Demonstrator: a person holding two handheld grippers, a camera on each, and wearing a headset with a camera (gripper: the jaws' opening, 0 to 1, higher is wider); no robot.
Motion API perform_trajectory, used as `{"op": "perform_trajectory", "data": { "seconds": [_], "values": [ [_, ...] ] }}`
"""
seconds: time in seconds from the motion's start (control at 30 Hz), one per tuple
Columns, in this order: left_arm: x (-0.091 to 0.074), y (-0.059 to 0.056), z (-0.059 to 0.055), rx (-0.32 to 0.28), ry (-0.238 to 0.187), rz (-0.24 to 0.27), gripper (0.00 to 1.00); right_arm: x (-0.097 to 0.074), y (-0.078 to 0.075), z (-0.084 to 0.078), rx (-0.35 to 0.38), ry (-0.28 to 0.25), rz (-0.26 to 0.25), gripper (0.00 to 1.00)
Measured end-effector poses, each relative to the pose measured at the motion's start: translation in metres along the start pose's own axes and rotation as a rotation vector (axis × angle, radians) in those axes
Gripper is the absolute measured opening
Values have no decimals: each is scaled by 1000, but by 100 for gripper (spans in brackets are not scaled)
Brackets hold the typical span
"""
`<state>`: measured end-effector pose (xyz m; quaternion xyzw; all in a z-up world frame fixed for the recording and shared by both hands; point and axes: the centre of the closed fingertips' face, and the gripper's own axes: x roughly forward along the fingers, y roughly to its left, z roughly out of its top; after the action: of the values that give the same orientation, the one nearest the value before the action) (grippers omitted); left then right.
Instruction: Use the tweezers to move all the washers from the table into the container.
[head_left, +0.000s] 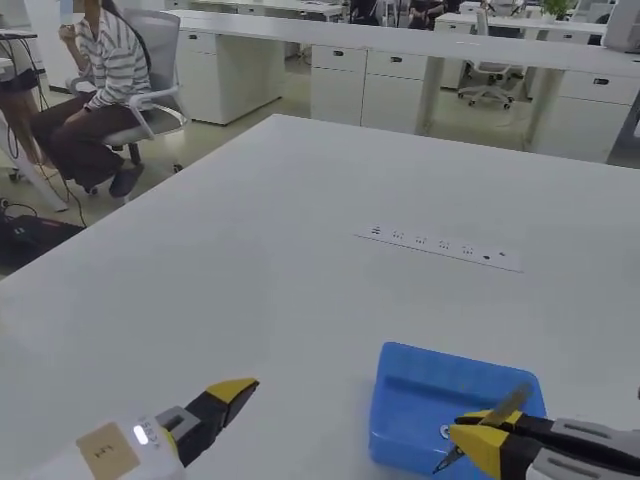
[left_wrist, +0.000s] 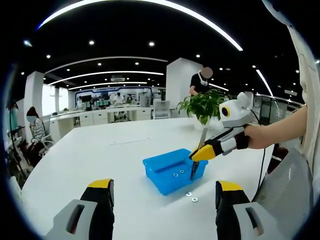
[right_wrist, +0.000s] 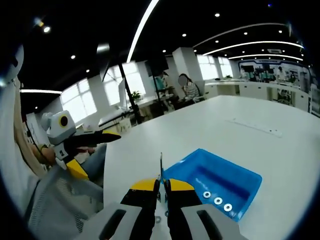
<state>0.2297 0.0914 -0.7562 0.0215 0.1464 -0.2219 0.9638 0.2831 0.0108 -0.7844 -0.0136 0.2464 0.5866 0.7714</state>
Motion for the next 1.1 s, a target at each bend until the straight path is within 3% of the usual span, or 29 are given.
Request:
{"op": "perform_trajectory", "data": {
  "seconds": [0.07,0.3,0.53,0.83,1.1],
  "values": [
    [0,0,0,0,1,-1,85,3,1,-12,8,43,8,4],
    [1,0,-1,1,4,0,85,13,4,-33,43,88,31,4],
    [1,0,-1,1,6,0,84,15,4,-42,53,117,40,4],
    [1,0,-2,6,12,0,84,18,8,-47,16,152,48,4],
    [1,0,-4,11,18,-5,84,23,20,-50,-103,181,71,4]
  ]
}}
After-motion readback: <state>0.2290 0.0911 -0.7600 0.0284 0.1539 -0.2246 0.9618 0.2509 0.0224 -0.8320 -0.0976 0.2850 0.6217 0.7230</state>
